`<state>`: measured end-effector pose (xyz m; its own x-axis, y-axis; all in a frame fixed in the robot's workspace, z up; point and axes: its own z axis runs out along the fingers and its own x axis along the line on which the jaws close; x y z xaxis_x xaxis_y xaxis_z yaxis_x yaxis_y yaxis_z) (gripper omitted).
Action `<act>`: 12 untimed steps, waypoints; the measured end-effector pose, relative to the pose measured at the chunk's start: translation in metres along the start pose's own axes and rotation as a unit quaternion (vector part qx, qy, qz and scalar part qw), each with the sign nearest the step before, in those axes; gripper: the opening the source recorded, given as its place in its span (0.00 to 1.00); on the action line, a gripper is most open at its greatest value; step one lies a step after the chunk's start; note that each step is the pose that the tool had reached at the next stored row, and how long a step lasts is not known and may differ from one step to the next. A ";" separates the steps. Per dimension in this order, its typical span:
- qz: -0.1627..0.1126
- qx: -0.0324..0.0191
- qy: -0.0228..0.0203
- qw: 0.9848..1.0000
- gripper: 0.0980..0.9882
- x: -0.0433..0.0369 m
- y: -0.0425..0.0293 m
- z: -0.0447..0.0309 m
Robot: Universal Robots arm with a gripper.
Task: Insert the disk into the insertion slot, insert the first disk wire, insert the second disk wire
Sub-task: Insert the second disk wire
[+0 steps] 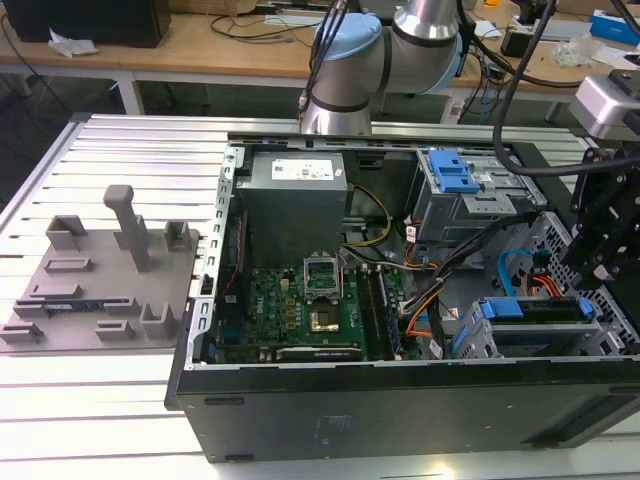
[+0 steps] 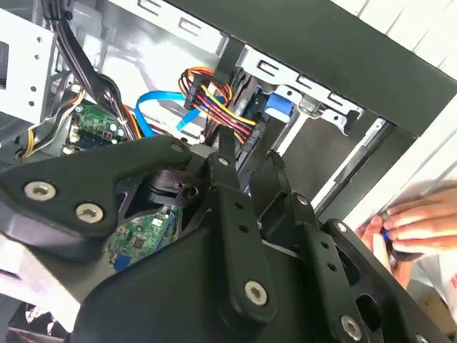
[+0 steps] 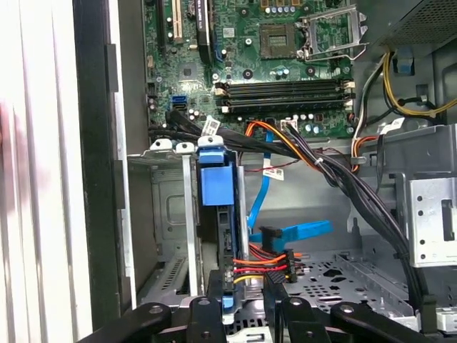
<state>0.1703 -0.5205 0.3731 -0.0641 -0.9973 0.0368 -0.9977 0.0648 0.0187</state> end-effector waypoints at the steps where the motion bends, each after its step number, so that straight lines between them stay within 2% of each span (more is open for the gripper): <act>1: 0.000 0.001 0.015 1.000 0.30 -0.0104 0.0007 -0.0003; 3: 0.001 0.001 0.035 0.999 0.30 -0.0235 0.0015 -0.0008; 4: 0.001 0.000 0.055 0.998 0.30 -0.0296 0.0019 -0.0010; 5: 0.001 -0.004 0.081 0.997 0.30 -0.0341 0.0023 -0.0012; 6: 0.002 -0.005 0.102 0.995 0.30 -0.0416 0.0027 -0.0014; 7: 0.002 -0.004 0.111 0.994 0.30 -0.0482 0.0031 -0.0017; 8: 0.002 -0.004 0.125 0.992 0.30 -0.0538 0.0036 -0.0019; 10: 0.002 -0.004 0.137 0.991 0.30 -0.0570 0.0056 -0.0020; 12: 0.000 -0.003 0.163 0.987 0.30 -0.0574 0.0136 -0.0019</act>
<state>0.1604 -0.4624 0.3732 -0.0529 -0.9331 0.3558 -0.9975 0.0659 0.0244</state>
